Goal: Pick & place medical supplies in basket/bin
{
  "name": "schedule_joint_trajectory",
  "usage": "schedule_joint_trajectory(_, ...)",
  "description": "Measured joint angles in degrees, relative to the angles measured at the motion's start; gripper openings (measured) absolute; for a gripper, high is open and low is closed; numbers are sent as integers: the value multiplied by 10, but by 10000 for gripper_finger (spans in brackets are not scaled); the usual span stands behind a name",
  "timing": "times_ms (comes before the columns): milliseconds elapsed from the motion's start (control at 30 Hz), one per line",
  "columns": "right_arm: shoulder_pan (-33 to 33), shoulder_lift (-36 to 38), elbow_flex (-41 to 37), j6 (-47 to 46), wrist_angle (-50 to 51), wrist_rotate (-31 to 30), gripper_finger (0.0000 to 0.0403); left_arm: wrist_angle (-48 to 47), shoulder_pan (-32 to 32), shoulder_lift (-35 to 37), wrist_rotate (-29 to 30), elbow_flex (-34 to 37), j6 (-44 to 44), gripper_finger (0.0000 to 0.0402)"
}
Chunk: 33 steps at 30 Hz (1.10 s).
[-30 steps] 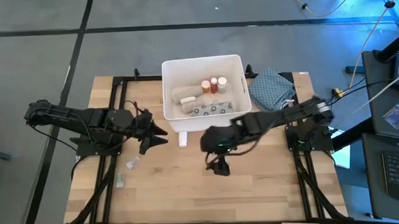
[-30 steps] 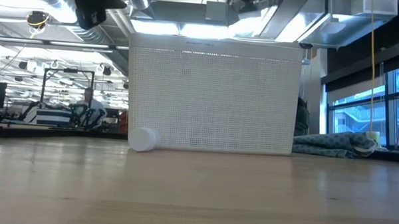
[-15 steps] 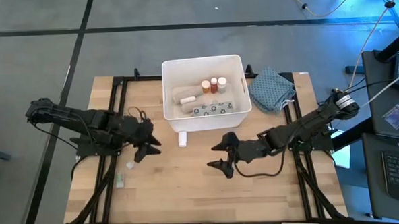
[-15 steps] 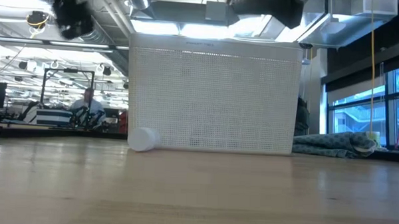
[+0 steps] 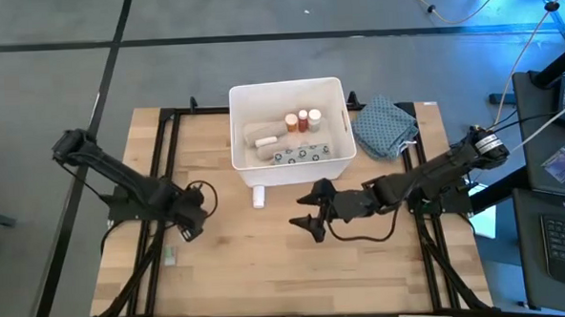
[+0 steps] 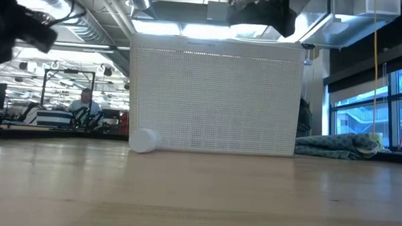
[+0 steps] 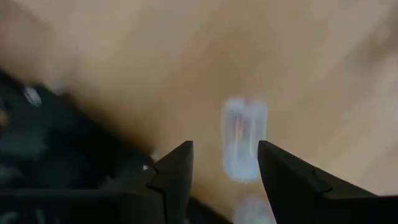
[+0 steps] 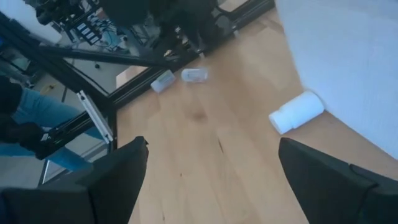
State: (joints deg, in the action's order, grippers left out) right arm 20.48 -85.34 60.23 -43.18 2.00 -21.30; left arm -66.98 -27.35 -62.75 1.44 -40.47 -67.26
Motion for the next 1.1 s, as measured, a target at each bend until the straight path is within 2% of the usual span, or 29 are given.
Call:
schedule_joint_trajectory(100,-6,0,0,0,-1,13,359,9,-17,-30,-35,0,-19,173)
schedule_joint_trajectory(467,-8,0,0,0,-7,20,359,86,-38,-108,-53,13,-26,182)
schedule_joint_trajectory(733,-8,0,0,-1,-10,20,359,111,-37,-136,-59,36,-31,196)
schedule_joint_trajectory(900,-8,0,1,0,-10,20,359,174,-36,-138,-58,64,-36,200)
schedule_joint_trajectory(1100,-8,0,1,0,-10,20,359,195,-36,-138,-46,73,-30,189)
